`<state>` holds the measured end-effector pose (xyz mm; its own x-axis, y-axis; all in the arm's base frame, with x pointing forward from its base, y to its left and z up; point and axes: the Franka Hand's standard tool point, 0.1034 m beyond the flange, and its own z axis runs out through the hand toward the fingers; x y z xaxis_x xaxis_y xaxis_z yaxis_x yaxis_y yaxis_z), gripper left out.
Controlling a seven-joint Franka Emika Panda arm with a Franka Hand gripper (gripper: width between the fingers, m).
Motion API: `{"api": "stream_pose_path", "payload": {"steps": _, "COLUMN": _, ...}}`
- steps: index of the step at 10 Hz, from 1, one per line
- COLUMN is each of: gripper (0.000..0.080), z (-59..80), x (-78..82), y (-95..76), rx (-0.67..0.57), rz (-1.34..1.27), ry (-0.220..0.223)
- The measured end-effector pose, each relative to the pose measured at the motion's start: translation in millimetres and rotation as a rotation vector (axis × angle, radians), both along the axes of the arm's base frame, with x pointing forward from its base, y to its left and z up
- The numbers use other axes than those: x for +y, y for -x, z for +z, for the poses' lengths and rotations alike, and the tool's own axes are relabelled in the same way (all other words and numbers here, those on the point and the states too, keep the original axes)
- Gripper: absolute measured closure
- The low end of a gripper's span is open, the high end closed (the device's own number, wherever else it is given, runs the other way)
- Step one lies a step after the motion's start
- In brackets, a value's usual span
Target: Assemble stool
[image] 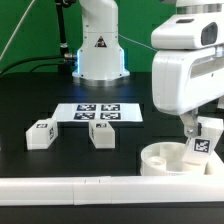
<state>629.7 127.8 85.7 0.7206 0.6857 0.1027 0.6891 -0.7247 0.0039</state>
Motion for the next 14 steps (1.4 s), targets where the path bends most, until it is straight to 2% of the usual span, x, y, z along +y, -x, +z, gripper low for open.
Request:
{"api": "stream_pose_path", "payload": {"steps": 2, "gripper": 0.015, "z": -0.7, "x": -2.8, "y": -0.3, "rx": -0.009, "rz": 0.138, "ry": 0.017}}
{"api": "stream_pose_path", "payload": {"steps": 4, "gripper": 0.015, "z": -6.2, "x": -4.2, "y": -4.7, "rx": -0.03, "rz": 0.312, "ry": 0.057}}
{"api": "stream_pose_path", "payload": {"steps": 5, "gripper": 0.015, "z": -6.6, "x": -4.6, "y": -4.5, "rx": -0.028, "rz": 0.293, "ry": 0.055}}
{"api": "stream_pose_path", "payload": {"steps": 6, "gripper": 0.0274, "z": -7.0, "x": -4.7, "y": -4.4, "rx": -0.027, "rz": 0.277, "ry": 0.054}}
{"api": "stream_pose_path", "payload": {"steps": 7, "gripper": 0.0274, "z": -7.3, "x": -4.9, "y": -4.3, "rx": -0.026, "rz": 0.274, "ry": 0.054}}
{"api": "stream_pose_path", "payload": {"steps": 8, "gripper": 0.0413, "z": -7.4, "x": -4.8, "y": -4.2, "rx": -0.024, "rz": 0.235, "ry": 0.05}}
{"api": "stream_pose_path", "payload": {"steps": 9, "gripper": 0.0463, "z": -7.8, "x": -4.8, "y": -4.1, "rx": -0.02, "rz": 0.169, "ry": 0.045}}
{"api": "stream_pose_path", "payload": {"steps": 12, "gripper": 0.0463, "z": -8.9, "x": -5.4, "y": -4.0, "rx": -0.008, "rz": -0.022, "ry": 0.029}}
{"api": "stream_pose_path", "payload": {"steps": 14, "gripper": 0.0463, "z": -9.0, "x": -11.1, "y": -18.7, "rx": 0.002, "rz": -0.252, "ry": -0.029}}
